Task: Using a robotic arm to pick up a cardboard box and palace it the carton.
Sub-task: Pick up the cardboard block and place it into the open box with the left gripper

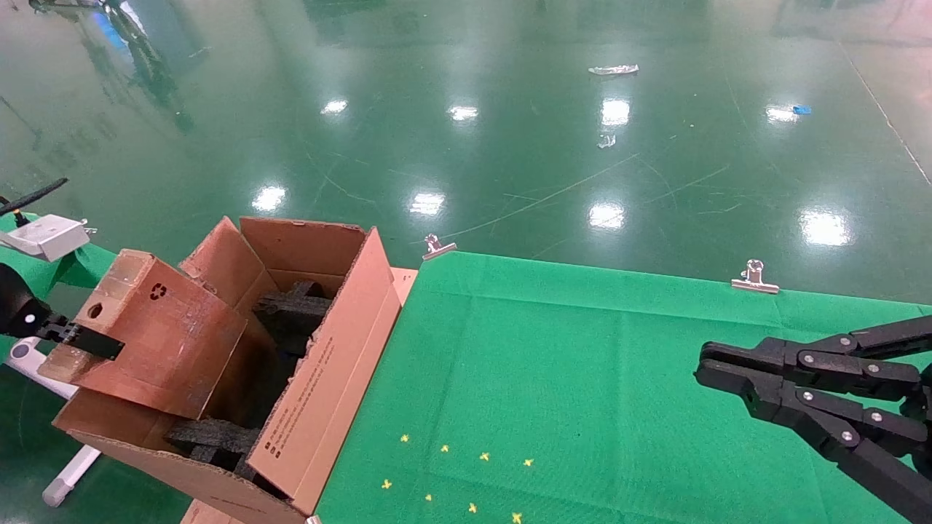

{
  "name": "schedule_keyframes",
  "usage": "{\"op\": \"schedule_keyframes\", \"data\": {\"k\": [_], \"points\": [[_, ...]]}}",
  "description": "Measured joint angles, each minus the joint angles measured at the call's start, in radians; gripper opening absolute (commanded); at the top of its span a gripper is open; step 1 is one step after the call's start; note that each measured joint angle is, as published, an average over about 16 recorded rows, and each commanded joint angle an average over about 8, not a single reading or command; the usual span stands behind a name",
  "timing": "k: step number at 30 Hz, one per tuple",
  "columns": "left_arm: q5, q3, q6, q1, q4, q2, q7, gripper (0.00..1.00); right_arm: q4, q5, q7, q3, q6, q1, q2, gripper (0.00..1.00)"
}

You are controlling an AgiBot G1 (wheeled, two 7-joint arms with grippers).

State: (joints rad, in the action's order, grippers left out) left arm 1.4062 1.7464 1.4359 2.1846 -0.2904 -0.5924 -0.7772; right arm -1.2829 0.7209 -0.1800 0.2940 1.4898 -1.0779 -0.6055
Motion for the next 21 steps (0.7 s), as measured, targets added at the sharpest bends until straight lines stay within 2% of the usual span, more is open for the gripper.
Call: {"op": "schedule_keyframes", "data": {"k": [12,21], "points": [[0.006,0.014,-0.074,-0.102,-0.024,-0.056,-0.117,0.00,0.000,0.000,0.000,0.001,0.000,0.000,0.000,1.00],[-0.001,0.020,-0.142,-0.210,0.005,-0.106,-0.165,0.00,0.000,-0.001,0.001,0.001,-0.001,0.000,0.000,1.00]]}}
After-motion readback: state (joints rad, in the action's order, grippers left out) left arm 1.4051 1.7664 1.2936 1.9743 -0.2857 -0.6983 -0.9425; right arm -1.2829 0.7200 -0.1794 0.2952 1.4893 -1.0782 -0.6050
